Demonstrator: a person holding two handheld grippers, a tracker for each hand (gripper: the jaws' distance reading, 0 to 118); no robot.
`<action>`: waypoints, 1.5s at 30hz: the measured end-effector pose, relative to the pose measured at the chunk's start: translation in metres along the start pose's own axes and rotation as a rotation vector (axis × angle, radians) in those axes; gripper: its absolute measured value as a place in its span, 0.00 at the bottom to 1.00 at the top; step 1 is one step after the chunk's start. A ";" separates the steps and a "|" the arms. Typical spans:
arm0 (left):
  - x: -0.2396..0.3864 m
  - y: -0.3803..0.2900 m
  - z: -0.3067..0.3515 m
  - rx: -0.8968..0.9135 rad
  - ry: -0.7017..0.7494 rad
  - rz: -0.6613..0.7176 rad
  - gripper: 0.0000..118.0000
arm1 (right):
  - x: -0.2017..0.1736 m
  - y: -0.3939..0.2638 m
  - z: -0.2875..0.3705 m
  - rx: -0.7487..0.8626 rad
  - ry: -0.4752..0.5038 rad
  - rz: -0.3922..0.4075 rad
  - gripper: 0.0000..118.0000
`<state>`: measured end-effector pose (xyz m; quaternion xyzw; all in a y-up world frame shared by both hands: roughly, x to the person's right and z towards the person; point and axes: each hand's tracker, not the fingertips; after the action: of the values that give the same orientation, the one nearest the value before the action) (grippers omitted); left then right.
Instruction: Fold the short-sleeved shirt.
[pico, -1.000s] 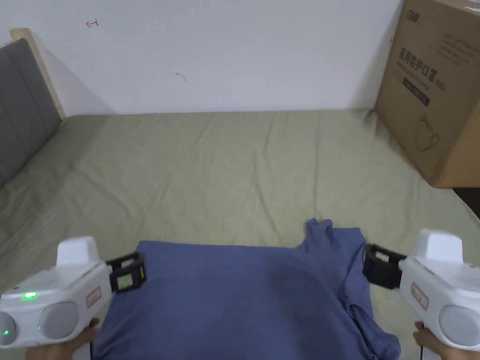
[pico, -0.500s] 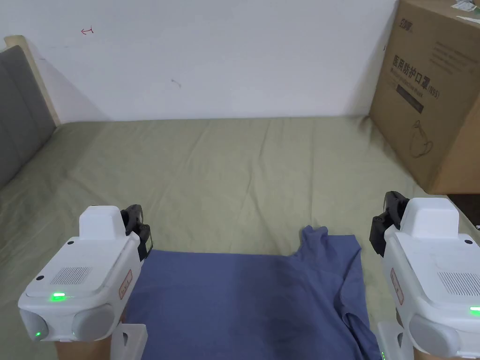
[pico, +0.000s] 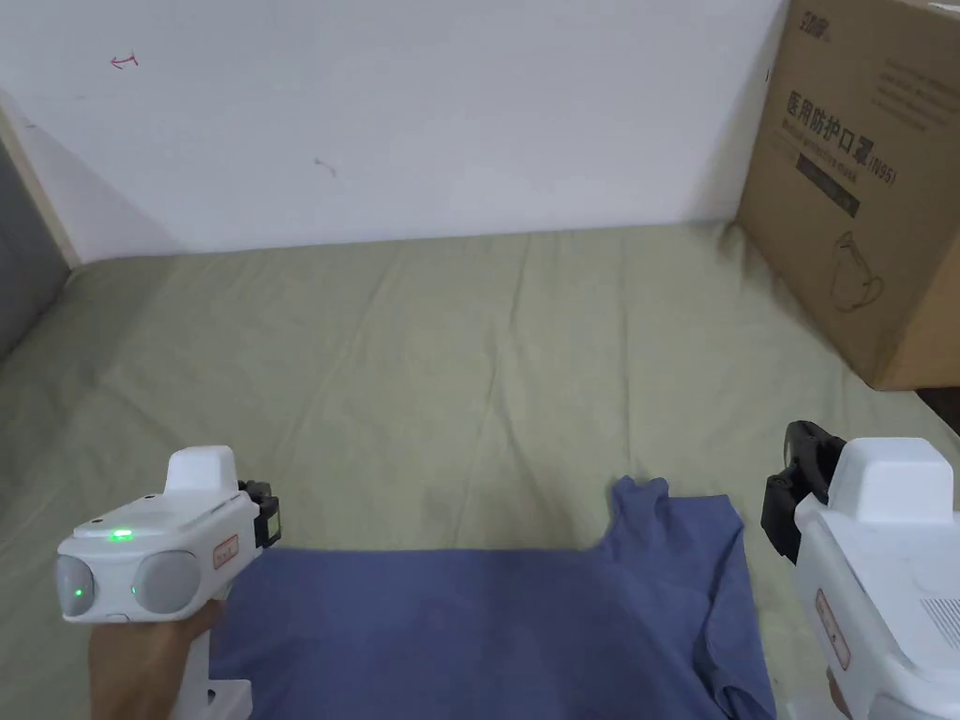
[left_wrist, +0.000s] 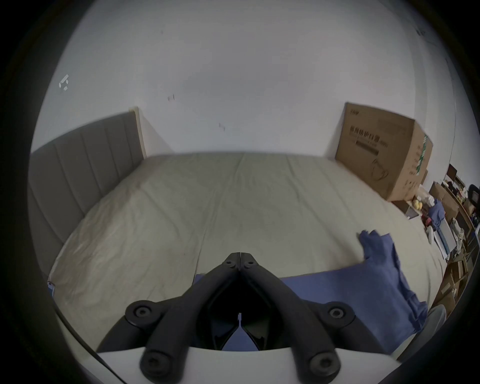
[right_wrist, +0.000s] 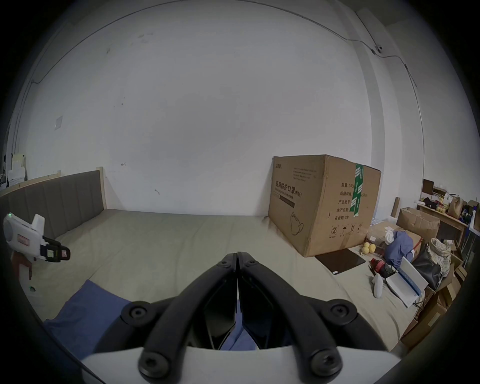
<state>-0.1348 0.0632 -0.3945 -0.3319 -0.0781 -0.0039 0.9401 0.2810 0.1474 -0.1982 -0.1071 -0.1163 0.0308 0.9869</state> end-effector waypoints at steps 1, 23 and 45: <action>-0.006 0.003 -0.015 -0.041 0.016 0.001 0.00 | 0.001 -0.001 -0.006 -0.007 -0.003 0.000 0.00; -0.019 -0.024 -0.125 -0.379 0.064 0.037 0.02 | 0.014 -0.058 -0.121 -0.335 0.020 -0.018 0.04; -0.036 -0.020 -0.058 -0.178 0.031 0.141 0.01 | 0.046 -0.176 -0.226 -0.728 0.046 0.047 0.02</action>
<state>-0.1633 0.0098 -0.4326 -0.4189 -0.0392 0.0503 0.9058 0.3851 -0.0666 -0.3638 -0.4549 -0.0952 0.0074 0.8854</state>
